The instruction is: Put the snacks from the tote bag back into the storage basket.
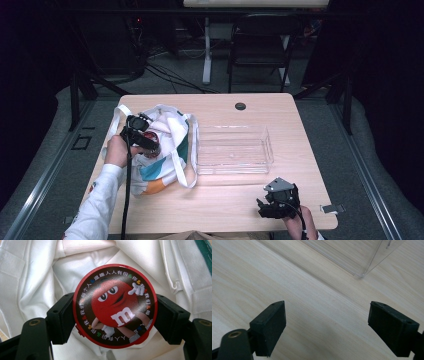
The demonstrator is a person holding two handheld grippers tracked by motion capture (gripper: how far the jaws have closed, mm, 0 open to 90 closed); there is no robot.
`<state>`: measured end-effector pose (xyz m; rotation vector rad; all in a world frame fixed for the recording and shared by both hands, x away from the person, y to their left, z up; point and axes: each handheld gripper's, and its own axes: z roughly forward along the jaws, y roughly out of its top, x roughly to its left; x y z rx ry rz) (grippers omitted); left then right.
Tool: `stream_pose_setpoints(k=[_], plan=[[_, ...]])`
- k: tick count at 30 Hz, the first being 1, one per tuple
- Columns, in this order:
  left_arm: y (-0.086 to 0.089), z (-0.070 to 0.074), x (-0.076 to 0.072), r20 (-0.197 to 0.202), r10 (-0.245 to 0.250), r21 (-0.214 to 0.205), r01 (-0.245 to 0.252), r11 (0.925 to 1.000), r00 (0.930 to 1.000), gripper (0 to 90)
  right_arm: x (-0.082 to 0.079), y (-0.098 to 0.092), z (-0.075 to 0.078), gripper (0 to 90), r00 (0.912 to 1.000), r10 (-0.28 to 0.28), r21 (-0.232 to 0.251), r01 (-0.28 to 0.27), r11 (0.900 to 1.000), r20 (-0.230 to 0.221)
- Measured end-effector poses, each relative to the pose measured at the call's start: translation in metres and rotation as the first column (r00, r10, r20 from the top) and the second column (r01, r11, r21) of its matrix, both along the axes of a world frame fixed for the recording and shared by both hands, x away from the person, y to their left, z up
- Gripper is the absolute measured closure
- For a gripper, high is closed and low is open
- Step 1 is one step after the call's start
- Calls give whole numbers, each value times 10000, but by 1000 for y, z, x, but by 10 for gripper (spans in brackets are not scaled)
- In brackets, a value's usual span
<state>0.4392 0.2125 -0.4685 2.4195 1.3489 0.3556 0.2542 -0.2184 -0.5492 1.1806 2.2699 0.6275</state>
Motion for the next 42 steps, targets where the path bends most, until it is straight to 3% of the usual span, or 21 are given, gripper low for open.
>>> stream_pose_setpoints(k=[15,30,38,42], plan=[[3,17,-6,366,31,-322,-19,9995,9993,260,0,0,0,143,10000,-70,-53,70,10000,-4],[4,28,-11,449,-194,-583,220,9981,9988,260,2,0,0,143,10000,-15,-25,15,10000,36],[1,34,-12,428,-273,-595,298,9978,9987,260,2,1,0,143,10000,2,-55,-2,10000,40],[-2,46,-11,553,-304,-484,331,9983,9980,260,2,1,0,143,10000,8,-53,-8,10000,36]])
